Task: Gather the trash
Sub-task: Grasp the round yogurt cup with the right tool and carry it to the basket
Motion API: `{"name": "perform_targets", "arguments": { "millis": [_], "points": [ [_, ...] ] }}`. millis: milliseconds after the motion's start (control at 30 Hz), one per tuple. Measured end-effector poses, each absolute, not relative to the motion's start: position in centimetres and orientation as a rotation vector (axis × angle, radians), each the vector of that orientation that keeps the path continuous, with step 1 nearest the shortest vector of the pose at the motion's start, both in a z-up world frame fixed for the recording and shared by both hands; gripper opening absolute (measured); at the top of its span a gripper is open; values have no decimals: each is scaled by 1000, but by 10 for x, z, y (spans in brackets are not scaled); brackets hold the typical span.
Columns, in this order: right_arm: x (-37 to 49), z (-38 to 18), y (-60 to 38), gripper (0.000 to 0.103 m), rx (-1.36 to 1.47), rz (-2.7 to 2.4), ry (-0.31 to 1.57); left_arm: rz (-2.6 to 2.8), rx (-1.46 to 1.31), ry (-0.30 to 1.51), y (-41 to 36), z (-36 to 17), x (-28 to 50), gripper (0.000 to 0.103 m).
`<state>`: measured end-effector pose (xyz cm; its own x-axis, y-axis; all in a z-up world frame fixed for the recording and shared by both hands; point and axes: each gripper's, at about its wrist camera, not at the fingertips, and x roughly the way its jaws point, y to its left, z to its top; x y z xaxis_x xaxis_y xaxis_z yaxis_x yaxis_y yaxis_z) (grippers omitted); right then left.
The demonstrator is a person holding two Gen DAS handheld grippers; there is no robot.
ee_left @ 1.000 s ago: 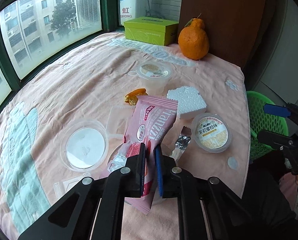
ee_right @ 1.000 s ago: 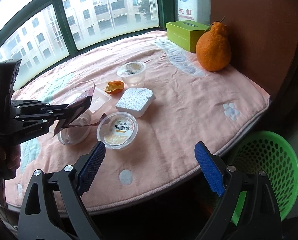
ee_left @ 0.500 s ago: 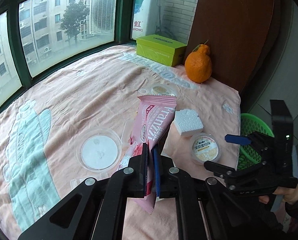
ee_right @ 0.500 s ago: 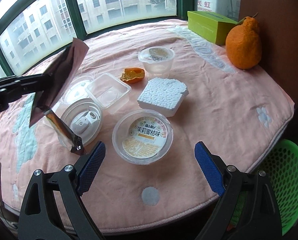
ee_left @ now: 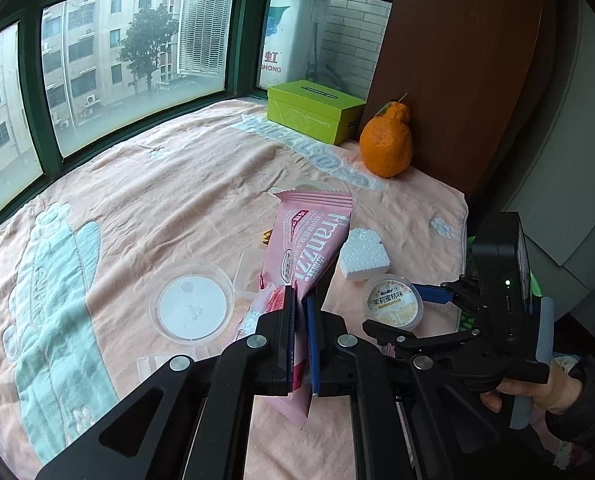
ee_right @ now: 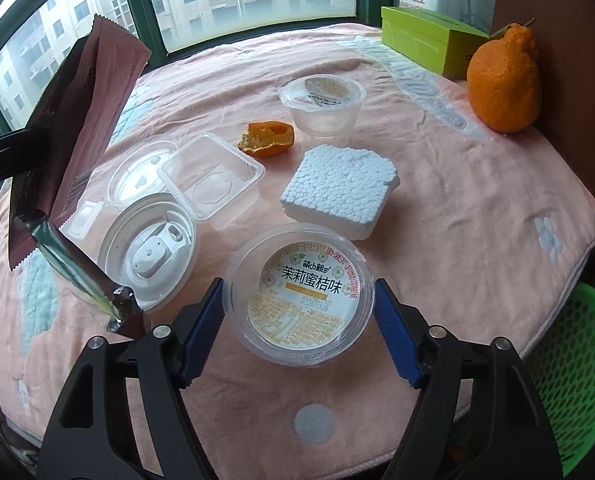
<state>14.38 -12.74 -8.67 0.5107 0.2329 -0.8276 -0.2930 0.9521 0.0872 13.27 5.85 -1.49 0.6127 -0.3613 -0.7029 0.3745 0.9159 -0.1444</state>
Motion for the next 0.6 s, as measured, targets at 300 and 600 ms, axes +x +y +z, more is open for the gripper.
{"name": "perform_targets", "arguments": {
  "millis": [300,600],
  "points": [
    [127,-71,-146,69,-36,308,945,-440,22,804,45,-11,128,6],
    [101,-58,-201,69,22,223,910,-494,46,785,9,-1,116,6]
  ]
}}
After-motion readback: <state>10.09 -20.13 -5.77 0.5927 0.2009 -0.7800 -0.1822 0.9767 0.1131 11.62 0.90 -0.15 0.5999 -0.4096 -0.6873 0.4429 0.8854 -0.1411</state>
